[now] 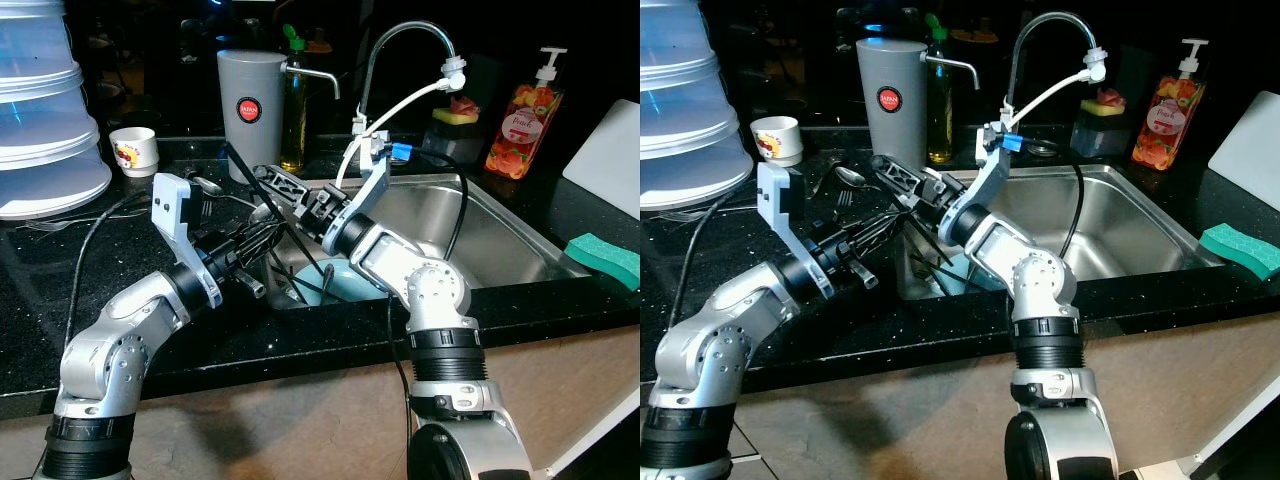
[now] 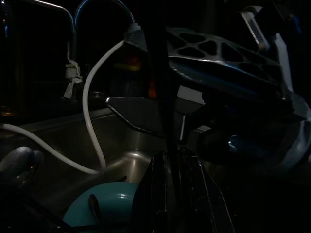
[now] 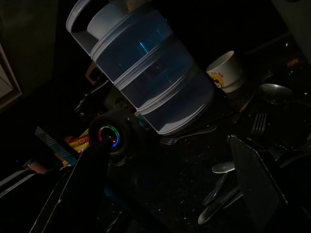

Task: Kitchen organization

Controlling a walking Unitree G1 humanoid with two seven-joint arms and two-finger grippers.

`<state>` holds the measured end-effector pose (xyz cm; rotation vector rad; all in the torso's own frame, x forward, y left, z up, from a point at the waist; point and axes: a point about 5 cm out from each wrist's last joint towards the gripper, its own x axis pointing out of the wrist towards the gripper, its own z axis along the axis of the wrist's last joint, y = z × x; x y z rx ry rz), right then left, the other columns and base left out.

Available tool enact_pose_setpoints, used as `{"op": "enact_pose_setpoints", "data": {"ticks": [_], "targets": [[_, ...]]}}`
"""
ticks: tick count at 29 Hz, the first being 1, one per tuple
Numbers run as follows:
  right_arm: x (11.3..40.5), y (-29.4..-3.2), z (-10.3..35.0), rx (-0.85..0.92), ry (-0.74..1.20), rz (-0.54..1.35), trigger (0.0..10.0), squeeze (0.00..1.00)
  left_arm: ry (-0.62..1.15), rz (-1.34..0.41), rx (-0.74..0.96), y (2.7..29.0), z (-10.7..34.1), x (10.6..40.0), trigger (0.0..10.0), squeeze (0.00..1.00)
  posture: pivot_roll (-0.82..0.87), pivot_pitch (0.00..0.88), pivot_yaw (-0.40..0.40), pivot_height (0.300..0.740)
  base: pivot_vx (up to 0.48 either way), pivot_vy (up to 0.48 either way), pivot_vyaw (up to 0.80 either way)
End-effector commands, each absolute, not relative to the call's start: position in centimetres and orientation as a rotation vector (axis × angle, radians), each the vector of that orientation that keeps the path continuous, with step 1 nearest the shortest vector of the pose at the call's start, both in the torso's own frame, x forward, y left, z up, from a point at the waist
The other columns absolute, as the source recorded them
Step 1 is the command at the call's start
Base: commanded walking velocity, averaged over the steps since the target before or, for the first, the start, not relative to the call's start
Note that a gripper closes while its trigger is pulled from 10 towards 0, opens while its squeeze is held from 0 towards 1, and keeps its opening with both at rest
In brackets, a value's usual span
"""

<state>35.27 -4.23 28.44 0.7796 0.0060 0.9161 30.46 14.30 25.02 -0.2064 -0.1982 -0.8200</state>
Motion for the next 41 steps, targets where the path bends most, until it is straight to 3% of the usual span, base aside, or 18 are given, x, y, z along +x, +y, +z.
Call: {"op": "enact_pose_setpoints", "data": {"ticks": [1, 5, 10, 20, 25, 28, 41], "targets": [[35.2, -4.4, 28.3, 0.755, 0.011, 0.914, 10.0, 0.0, -0.193, -0.825, -0.197, 14.5, 25.2, 30.4, 0.0, 0.0, 0.03, 0.0, -0.018, 0.74, 0.0, 0.0, 0.0], [35.3, -4.7, 28.1, 0.709, -0.002, 0.908, 10.0, 0.0, -0.193, -0.821, -0.201, 14.7, 25.3, 30.4, 0.0, 0.0, 0.03, 0.0, -0.017, 0.74, 0.0, 0.0, 0.0], [35.7, -6.0, 28.3, 0.529, -0.102, 0.877, 10.0, 0.0, -0.19, -0.816, -0.201, 15.0, 25.3, 30.4, 0.0, 0.0, 0.03, 0.0, -0.017, 0.74, 0.0, 0.0, 0.0], [35.5, -6.1, 28.8, 0.436, -0.177, 0.874, 10.0, 0.0, -0.188, -0.819, -0.201, 15.0, 25.3, 30.3, 0.0, 0.0, 0.03, 0.0, -0.017, 0.74, 0.0, 0.0, 0.0], [34.9, -5.7, 29.4, 0.317, -0.252, 0.912, 10.0, 0.0, -0.18, -0.824, -0.201, 14.9, 25.2, 30.3, 0.0, 0.0, 0.03, 0.0, -0.017, 0.74, 0.0, 0.0, 0.0], [34.3, -5.2, 29.6, 0.158, -0.315, 0.956, 10.0, 0.0, -0.17, -0.826, -0.196, 14.9, 25.2, 30.4, 0.0, 0.0, 0.04, 0.0, -0.016, 0.74, 0.0, 0.0, 0.0], [32.7, -4.3, 29.0, -0.043, -0.358, 1.102, 10.0, 0.0, -0.153, -0.833, -0.188, 14.9, 25.0, 30.4, 0.0, 0.0, 0.04, 0.0, -0.014, 0.74, 0.0, 0.0, 0.0]]}}
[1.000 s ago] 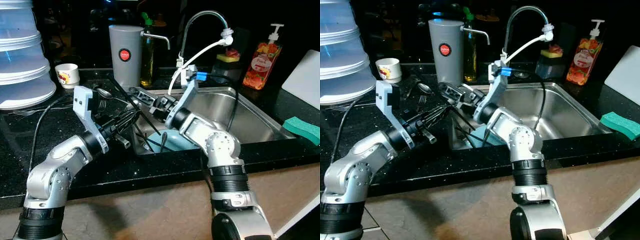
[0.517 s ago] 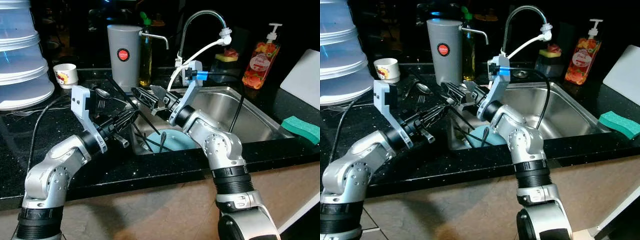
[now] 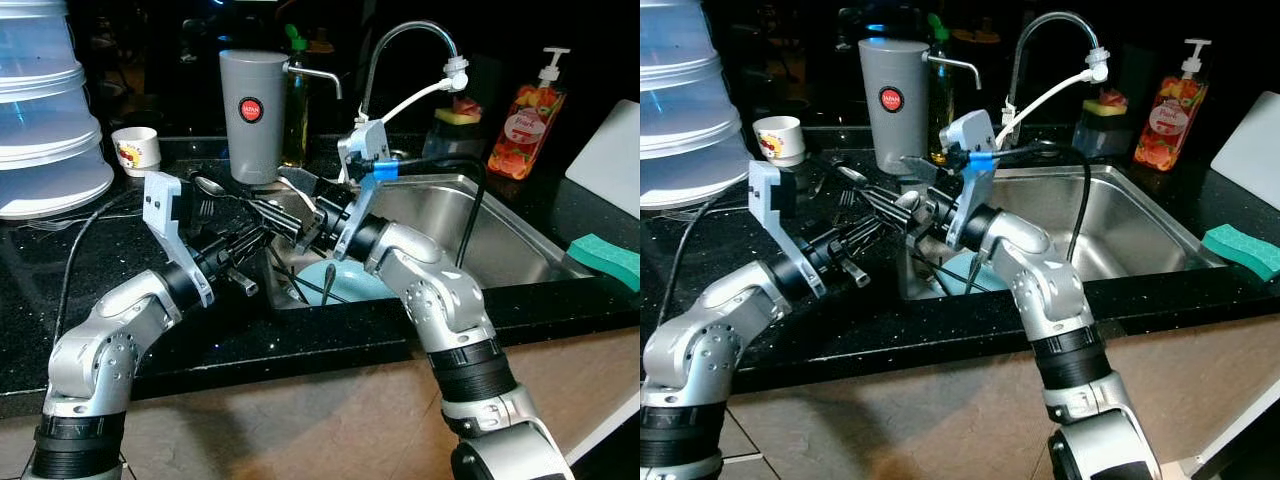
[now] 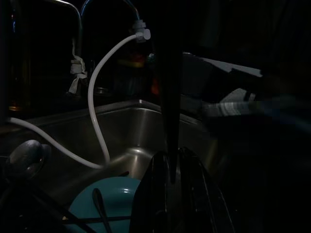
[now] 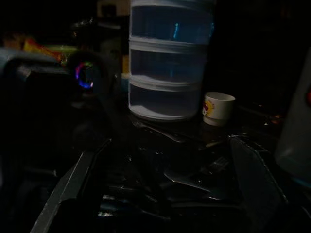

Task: Kitchen organization

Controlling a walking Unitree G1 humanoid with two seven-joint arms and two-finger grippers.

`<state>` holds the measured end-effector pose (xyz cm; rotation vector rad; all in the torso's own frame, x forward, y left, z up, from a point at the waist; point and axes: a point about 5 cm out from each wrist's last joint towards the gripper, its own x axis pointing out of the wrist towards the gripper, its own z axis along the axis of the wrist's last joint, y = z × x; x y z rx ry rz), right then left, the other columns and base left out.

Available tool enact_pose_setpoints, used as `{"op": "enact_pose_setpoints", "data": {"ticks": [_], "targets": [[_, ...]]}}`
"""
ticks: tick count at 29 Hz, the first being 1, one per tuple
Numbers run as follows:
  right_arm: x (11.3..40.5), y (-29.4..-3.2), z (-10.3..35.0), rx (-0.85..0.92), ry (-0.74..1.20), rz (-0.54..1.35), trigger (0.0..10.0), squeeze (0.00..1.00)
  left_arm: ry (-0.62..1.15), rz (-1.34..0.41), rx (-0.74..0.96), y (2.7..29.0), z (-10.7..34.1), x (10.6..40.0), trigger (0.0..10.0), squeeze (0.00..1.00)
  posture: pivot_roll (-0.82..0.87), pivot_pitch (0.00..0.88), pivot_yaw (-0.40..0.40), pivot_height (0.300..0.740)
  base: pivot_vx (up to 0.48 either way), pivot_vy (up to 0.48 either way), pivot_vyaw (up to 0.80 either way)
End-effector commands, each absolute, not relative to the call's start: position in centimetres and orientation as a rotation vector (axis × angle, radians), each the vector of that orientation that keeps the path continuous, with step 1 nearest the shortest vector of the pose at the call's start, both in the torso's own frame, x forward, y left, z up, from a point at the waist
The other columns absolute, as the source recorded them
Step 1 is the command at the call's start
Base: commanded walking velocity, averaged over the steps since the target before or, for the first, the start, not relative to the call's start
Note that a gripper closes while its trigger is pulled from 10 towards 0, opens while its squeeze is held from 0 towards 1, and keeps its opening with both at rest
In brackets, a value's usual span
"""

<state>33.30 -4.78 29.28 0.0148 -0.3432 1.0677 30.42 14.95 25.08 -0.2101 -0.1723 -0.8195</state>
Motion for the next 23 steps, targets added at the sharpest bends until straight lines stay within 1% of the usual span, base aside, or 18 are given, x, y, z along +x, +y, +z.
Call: {"op": "enact_pose_setpoints", "data": {"ticks": [1, 11, 16, 17, 18, 19, 23], "targets": [[32.6, -4.2, 28.8, -0.058, -0.356, 1.113, 10.0, 0.0, -0.151, -0.834, -0.186, 14.8, 25.0, 30.4, 0.0, 0.0, 0.04, 0.0, -0.014, 0.74, 0.0, 0.0, 0.0], [32.2, -3.7, 28.7, -0.043, -0.355, 1.161, 10.0, 0.0, -0.141, -0.84, -0.171, 14.7, 24.8, 30.4, 0.0, 0.0, 0.04, 0.0, -0.014, 0.74, 0.0, 0.0, 0.0], [33.0, -3.5, 28.1, -0.033, -0.308, 1.1, 10.0, 0.0, -0.138, -0.853, -0.158, 14.4, 24.9, 30.3, 0.0, 0.0, 0.04, 0.0, -0.014, 0.74, 0.0, 0.0, 0.0], [33.4, -3.5, 27.8, 0.001, -0.283, 1.069, 10.0, 0.0, -0.138, -0.856, -0.155, 14.4, 24.9, 30.3, 0.0, 0.0, 0.04, 0.0, -0.014, 0.74, 0.0, 0.0, 0.0], [33.8, -3.6, 27.7, 0.034, -0.265, 1.043, 4.4, 0.0, -0.137, -0.857, -0.151, 14.3, 24.9, 30.3, 0.0, 0.0, 0.04, 0.0, -0.014, 0.74, 0.0, 0.0, 0.0], [34.0, -3.7, 27.6, 0.064, -0.249, 1.023, 0.0, 0.0, -0.136, -0.858, -0.148, 14.3, 24.9, 30.3, 0.0, 0.0, 0.04, 0.0, -0.014, 0.74, 0.0, 0.0, 0.0], [34.4, -4.0, 27.5, 0.107, -0.224, 1.008, 0.0, 0.0, -0.133, -0.859, -0.144, 14.3, 24.8, 30.3, 0.0, 0.0, 0.04, 0.0, -0.012, 0.74, 0.0, 0.0, 0.0]]}}
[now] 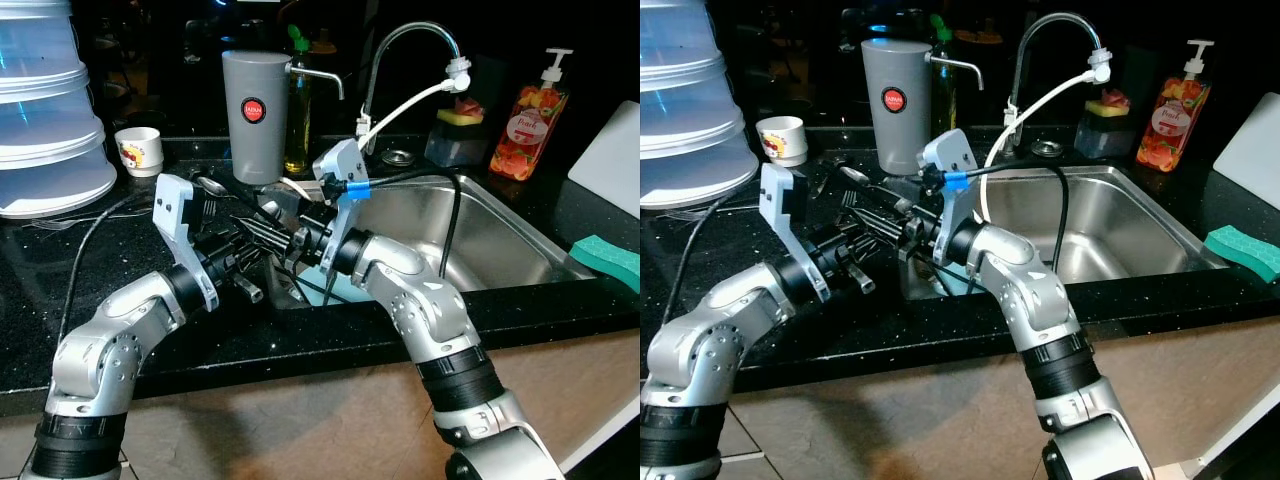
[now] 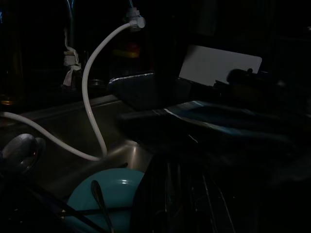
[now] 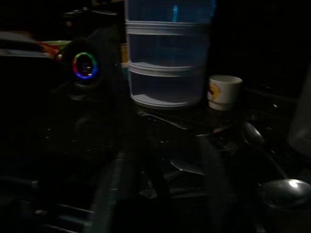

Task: Kitchen organization

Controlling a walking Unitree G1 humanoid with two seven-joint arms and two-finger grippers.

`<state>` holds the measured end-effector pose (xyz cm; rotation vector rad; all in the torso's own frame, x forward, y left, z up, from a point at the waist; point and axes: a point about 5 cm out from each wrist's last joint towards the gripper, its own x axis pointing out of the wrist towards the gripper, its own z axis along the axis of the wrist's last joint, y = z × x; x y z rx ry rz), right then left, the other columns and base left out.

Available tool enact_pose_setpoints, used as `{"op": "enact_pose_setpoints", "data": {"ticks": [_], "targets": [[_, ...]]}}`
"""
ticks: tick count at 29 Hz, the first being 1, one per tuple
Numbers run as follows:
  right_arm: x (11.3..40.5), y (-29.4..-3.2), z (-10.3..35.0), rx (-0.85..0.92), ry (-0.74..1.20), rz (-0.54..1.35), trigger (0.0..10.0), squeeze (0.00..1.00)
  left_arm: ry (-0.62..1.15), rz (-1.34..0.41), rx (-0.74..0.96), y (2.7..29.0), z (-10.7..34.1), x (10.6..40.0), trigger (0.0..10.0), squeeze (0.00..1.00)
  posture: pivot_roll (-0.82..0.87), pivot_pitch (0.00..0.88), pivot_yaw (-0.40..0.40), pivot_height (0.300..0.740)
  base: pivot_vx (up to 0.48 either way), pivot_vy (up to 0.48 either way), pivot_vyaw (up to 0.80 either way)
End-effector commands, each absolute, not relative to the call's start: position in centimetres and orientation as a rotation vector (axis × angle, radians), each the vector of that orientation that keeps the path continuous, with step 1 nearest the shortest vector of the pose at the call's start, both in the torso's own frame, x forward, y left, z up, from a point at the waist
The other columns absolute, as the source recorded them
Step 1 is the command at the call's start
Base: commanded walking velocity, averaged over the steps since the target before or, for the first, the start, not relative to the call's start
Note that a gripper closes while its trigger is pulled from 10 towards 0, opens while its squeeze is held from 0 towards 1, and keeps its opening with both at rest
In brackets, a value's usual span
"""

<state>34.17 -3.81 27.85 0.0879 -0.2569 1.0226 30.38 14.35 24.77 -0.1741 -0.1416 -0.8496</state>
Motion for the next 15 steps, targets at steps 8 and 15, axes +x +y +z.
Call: {"op": "enact_pose_setpoints", "data": {"ticks": [8, 15], "targets": [[34.9, -4.7, 27.8, 0.169, -0.226, 0.95, 0.0, 0.0, -0.129, -0.853, -0.135, 14.4, 24.7, 30.3, 0.0, 0.0, 0.04, 0.0, -0.013, 0.74, 0.0, 0.0, 0.0], [35.5, -5.3, 28.1, 0.197, -0.237, 0.889, 0.0, 0.0, -0.127, -0.826, -0.113, 14.6, 24.6, 30.5, 0.0, 0.0, 0.04, 0.0, -0.01, 0.74, 0.0, 0.0, 0.0]]}}
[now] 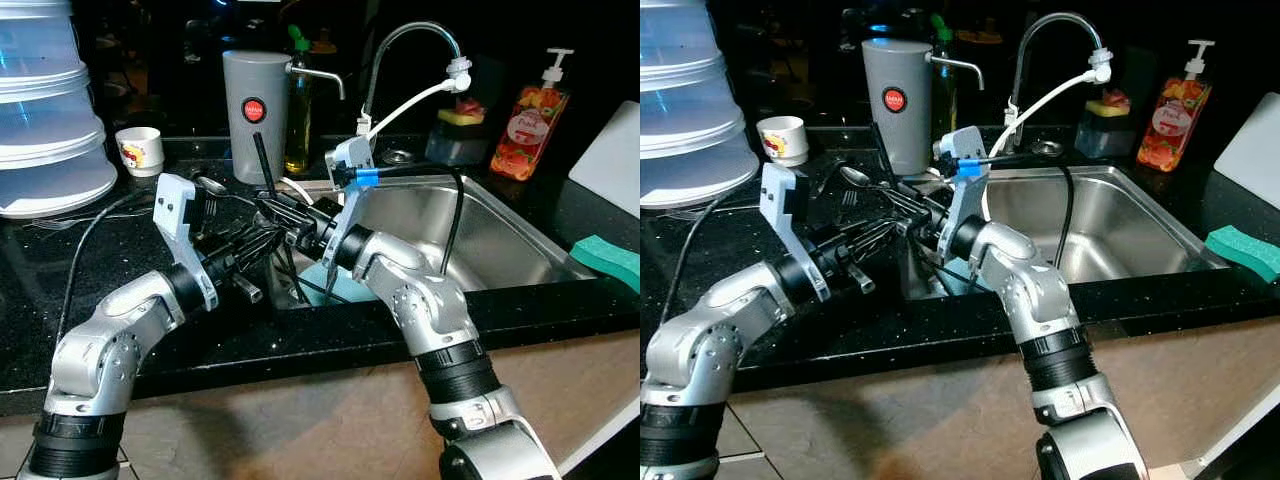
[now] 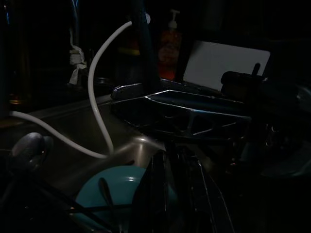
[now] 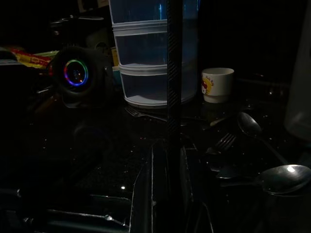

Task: Kitchen organization

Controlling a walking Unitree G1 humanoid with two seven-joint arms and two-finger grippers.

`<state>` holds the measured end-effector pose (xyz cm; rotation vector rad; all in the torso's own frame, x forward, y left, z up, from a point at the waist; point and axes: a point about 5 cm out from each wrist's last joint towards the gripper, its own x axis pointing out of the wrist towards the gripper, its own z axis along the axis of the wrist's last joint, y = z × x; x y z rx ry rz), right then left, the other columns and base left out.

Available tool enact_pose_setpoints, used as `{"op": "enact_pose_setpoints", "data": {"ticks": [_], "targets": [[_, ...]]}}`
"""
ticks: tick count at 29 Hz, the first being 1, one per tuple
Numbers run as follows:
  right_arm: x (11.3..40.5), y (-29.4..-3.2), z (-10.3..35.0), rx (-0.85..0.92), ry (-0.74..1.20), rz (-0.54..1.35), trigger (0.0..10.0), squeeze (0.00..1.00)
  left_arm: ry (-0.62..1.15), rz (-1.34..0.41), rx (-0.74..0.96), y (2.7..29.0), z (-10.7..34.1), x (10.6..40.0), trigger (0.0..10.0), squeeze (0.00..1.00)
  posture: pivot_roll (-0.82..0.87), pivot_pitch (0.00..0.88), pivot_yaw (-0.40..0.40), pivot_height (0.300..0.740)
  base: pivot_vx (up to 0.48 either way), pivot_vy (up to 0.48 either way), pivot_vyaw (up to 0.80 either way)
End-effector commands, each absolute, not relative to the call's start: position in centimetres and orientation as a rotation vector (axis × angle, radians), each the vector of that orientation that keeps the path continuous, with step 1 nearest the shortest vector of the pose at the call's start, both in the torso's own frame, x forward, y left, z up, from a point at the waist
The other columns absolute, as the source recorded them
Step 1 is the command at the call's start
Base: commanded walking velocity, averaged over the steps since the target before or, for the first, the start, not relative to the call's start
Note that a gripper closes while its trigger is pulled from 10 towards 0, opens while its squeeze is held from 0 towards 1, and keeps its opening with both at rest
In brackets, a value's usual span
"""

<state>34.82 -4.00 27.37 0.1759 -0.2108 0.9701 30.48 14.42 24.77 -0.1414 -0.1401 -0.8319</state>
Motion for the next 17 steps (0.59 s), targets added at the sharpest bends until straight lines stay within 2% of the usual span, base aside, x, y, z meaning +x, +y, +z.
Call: {"op": "enact_pose_setpoints", "data": {"ticks": [1, 2, 3, 4, 9, 10, 13, 17], "targets": [[35.7, -5.6, 28.2, 0.206, -0.241, 0.869, 0.0, 0.0, -0.127, -0.817, -0.109, 14.7, 24.5, 30.6, 0.0, 0.0, 0.04, 0.0, -0.01, 0.74, 0.0, 0.0, 0.0], [35.8, -5.8, 28.3, 0.214, -0.244, 0.853, 0.0, 0.0, -0.128, -0.803, -0.101, 14.8, 24.5, 30.7, 5.1, 0.18, 0.04, 0.0, -0.009, 0.74, 0.0, 0.0, 0.0], [35.9, -6.0, 28.3, 0.219, -0.246, 0.844, 0.0, 0.0, -0.129, -0.793, -0.095, 14.8, 24.5, 30.8, 5.1, 0.18, 0.04, 0.0, -0.009, 0.74, 0.0, 0.0, 0.0], [36.0, -6.2, 28.3, 0.223, -0.249, 0.831, 0.0, 0.0, -0.131, -0.78, -0.093, 14.9, 24.4, 30.9, 10.0, 1.0, 0.03, 0.0, -0.009, 0.74, 0.0, 0.0, 0.0], [36.4, -6.8, 28.2, 0.221, -0.249, 0.781, 0.0, 0.0, -0.136, -0.731, -0.037, 15.2, 24.3, 31.2, 10.0, 1.0, 0.03, 0.0, -0.011, 0.74, 0.0, 0.0, 0.0], [36.6, -7.1, 28.1, 0.217, -0.249, 0.751, 0.0, 0.0, -0.14, -0.72, -0.017, 15.2, 24.3, 31.3, 10.0, 0.0, 0.03, 0.0, -0.012, 0.74, 0.0, 0.0, 0.0], [37.0, -7.5, 27.9, 0.224, -0.251, 0.703, 0.0, 0.0, -0.147, -0.71, -0.002, 15.2, 24.3, 31.3, 10.0, 0.0, 0.04, 0.0, -0.013, 0.74, 0.0, 0.0, 0.0], [38.1, -8.6, 26.9, 0.22, -0.291, 0.551, 0.0, 0.0, -0.139, -0.612, 0.049, 15.9, 24.0, 32.0, 10.0, 0.0, 0.03, 0.0, -0.013, 0.74, 0.0, 0.0, 0.0]]}}
